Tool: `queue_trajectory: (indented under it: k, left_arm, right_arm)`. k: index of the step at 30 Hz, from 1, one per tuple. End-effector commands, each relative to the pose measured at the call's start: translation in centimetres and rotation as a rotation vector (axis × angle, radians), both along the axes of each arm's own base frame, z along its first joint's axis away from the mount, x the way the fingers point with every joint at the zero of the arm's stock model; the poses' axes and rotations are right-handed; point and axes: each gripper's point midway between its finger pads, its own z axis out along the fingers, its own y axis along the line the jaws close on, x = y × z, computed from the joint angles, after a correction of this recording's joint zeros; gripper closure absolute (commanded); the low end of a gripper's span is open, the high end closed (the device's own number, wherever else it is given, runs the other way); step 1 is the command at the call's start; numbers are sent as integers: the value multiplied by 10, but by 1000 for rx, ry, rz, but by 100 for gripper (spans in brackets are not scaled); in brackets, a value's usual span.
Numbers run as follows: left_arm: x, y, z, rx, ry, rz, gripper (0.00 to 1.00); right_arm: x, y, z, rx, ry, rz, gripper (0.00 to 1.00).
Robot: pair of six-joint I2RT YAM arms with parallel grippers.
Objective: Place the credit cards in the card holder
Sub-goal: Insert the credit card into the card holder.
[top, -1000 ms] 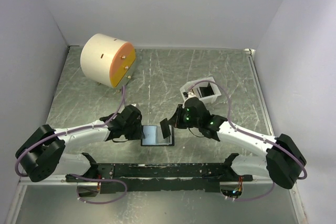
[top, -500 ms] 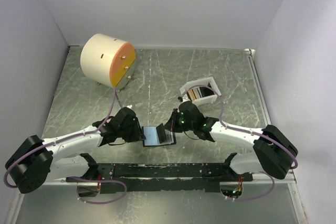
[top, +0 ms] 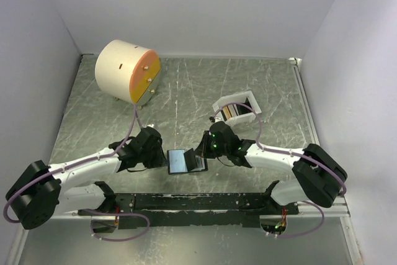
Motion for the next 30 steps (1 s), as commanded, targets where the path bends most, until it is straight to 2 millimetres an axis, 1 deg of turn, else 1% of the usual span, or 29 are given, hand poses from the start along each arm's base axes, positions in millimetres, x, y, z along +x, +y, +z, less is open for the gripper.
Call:
queue_trajectory:
  k: [1, 5, 12, 25, 30]
  left_arm:
    - [5, 1, -1, 30, -17, -6, 69]
    - [3, 1, -6, 34, -4, -11, 73]
    - [0, 0, -10, 22, 8, -17, 76]
    - [-3, -3, -18, 10, 28, -25, 77]
    - [-5, -6, -20, 0, 41, -37, 80]
  right_arm:
    - [2, 1, -5, -7, -13, -4, 100]
    - [2, 1, -9, -14, -9, 1, 100]
    - [2, 2, -12, -14, -12, 6, 100]
    - [4, 1, -17, -22, -13, 1, 100]
    - [5, 4, -18, -19, -9, 3, 100]
